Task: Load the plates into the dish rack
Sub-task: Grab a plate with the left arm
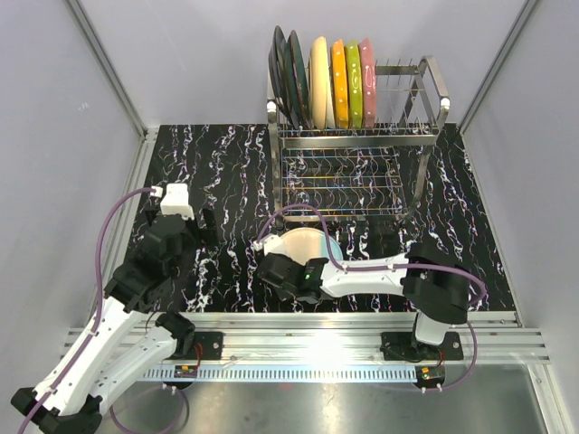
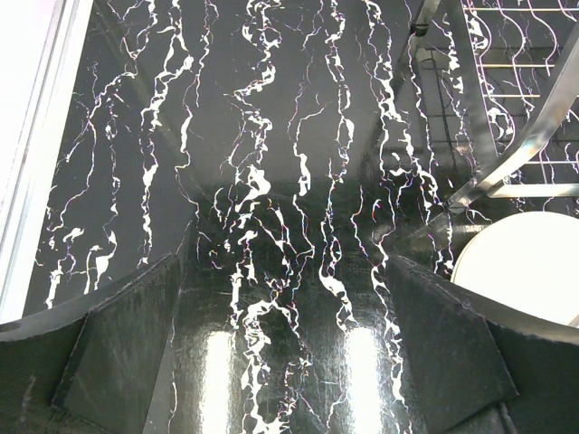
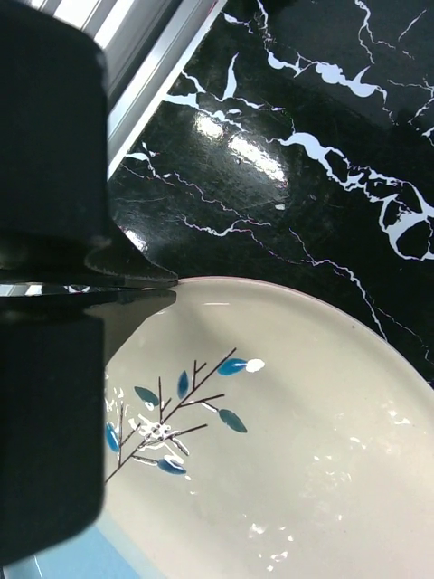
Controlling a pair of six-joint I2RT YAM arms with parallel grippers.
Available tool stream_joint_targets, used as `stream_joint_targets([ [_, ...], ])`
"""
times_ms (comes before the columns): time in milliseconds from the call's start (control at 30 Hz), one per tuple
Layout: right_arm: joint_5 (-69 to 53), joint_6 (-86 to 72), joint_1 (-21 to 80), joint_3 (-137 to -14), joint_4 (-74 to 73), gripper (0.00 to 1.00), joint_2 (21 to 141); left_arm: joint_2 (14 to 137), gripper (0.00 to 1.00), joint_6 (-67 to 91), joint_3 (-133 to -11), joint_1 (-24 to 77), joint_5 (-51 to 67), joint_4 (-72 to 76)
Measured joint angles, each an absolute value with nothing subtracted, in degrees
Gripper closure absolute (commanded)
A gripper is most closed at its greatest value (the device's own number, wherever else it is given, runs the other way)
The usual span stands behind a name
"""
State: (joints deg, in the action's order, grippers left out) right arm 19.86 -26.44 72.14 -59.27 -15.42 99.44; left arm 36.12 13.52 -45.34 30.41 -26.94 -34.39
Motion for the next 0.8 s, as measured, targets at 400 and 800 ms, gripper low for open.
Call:
stream_joint_targets([
  [400,20.29,-28.71,73.45,-58.41,-14.85,0.98,94.15,38.83,0.01,15.49,-46.02,30.41,-23.81,-35.09],
  [800,30.00,-39.83,73.49,-51.35,-21.82,0.70,85.69,46.57,0.01,22.61,-48.69,30.30,-8.80,-37.04],
])
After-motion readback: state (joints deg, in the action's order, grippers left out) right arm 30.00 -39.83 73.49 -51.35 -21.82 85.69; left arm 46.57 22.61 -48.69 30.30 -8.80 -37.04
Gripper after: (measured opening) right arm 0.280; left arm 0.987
